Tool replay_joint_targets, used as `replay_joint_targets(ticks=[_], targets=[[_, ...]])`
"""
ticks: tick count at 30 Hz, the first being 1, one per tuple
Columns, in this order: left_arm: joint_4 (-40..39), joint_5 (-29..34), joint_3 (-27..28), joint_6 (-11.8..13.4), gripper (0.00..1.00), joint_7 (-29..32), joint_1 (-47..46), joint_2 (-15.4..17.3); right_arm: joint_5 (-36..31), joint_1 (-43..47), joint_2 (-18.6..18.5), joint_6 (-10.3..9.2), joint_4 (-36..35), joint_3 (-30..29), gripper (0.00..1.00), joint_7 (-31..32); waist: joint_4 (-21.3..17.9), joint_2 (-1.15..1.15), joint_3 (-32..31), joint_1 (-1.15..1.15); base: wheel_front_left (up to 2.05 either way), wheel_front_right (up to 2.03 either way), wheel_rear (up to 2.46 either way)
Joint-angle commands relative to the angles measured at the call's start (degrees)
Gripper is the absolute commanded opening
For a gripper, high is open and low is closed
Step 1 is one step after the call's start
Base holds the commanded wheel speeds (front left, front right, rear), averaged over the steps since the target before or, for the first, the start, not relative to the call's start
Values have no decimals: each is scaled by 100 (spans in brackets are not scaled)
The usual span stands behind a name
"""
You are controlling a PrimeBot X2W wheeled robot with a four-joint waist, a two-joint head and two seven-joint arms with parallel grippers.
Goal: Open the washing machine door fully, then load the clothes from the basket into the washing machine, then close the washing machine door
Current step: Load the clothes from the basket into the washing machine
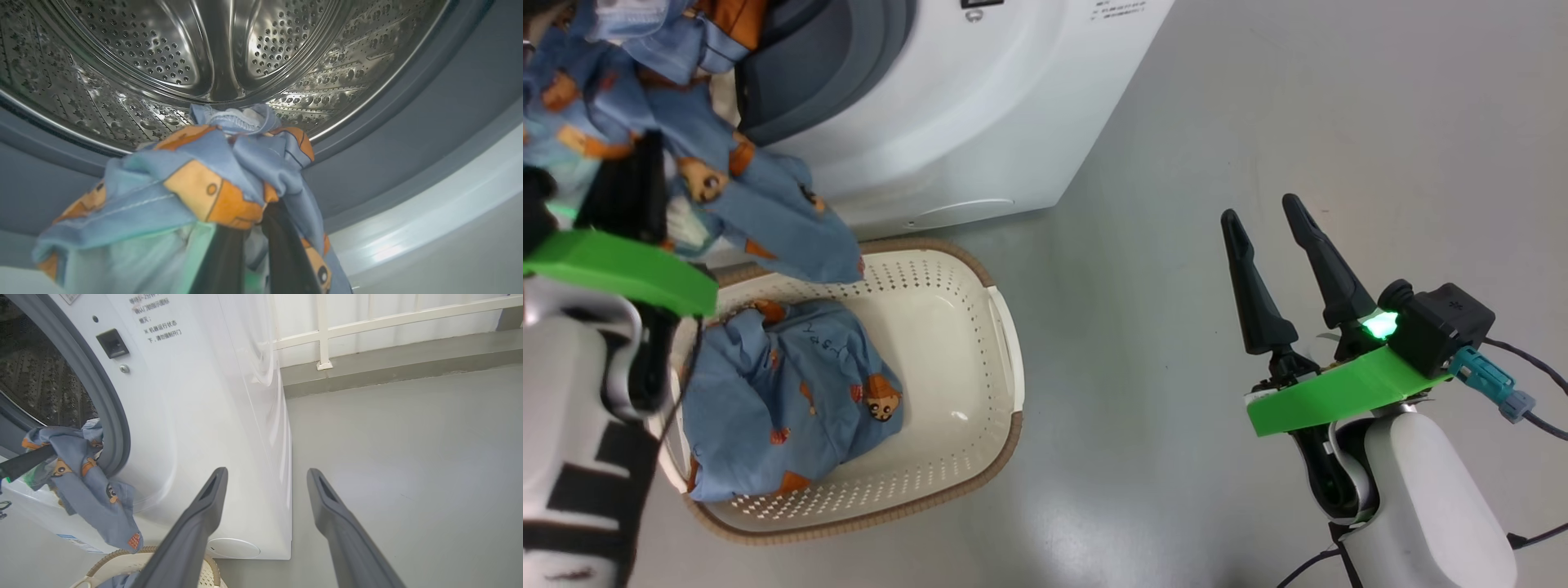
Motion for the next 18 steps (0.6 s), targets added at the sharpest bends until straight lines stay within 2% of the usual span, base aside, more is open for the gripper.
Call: replay_joint_targets(ticks=[1, 8, 13, 18], targets=[[-116, 60, 205, -9, 0, -35, -219, 243, -51, 48, 58, 8, -132, 121, 100, -44, 0, 0, 15, 0, 0, 0, 0], [579, 133, 177, 15, 0, 271, -1351, 333, -41, -32, 57, 8, -157, 183, 100, -44, -173, 0, 233, 0, 0, 0, 0], [1379, 241, 92, 31, 0, 556, -2234, 418, 0, -81, 62, 8, -179, 233, 100, -44, -423, 0, 417, 0, 0, 0, 0], [2098, 365, 22, 32, 0, 579, -3020, 521, 100, -107, 65, 8, -205, 318, 100, -44, -708, 0, 576, 0, 0, 0, 0]])
